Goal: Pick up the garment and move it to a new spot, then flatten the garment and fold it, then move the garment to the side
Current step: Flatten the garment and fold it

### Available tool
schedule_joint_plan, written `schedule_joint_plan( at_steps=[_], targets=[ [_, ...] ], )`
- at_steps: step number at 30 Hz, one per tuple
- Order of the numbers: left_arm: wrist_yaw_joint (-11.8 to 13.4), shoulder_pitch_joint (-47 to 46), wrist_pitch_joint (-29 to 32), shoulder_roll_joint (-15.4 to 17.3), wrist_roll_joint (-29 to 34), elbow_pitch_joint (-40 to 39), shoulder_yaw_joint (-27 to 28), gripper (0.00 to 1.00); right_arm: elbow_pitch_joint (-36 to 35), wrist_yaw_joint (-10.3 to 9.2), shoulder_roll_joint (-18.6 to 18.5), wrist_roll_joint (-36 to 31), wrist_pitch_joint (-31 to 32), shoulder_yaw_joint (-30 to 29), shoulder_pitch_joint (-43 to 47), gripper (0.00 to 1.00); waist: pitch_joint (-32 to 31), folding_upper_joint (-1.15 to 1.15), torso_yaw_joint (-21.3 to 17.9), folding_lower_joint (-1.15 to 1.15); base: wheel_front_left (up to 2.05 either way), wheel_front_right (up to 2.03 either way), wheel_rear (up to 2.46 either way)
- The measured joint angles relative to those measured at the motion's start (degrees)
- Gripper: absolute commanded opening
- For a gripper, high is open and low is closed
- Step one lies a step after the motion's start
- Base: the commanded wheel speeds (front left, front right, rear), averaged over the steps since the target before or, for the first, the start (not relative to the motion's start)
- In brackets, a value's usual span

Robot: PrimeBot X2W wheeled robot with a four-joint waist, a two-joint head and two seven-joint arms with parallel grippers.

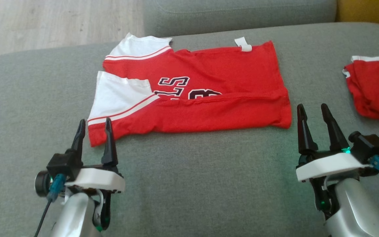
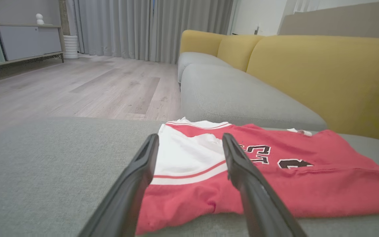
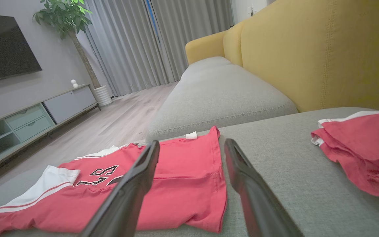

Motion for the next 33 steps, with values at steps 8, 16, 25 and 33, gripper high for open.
schedule_joint_plan(
  at_steps=[8,16,25,33],
  targets=[
    [2.53,-6.78,0.11,0.71,1.75,15.38,2.81,1.00,-1.77,0.00,0.14,-0.24,0.00,1.12,-1.21,1.00,2.80,0.00,-2.23,0.01,0.00,0.00,0.00],
    [3.18,-14.23,4.81,2.89,1.78,28.99,3.43,1.00,-3.14,0.00,0.25,-0.22,0.00,2.60,-3.60,1.00,6.02,0.00,-4.85,0.01,0.00,0.00,0.00],
    [-0.22,-19.12,7.56,3.08,1.69,35.46,1.77,0.00,-2.86,0.00,0.54,-0.23,0.00,2.48,-3.60,1.00,6.63,0.00,-5.53,0.01,0.00,0.00,0.00],
    [-1.02,-19.19,1.99,1.89,1.70,35.04,1.16,0.00,3.55,0.00,0.60,-1.86,1.42,2.14,-4.58,1.00,5.43,0.00,-3.59,0.01,0.00,0.00,0.00]
  ],
)
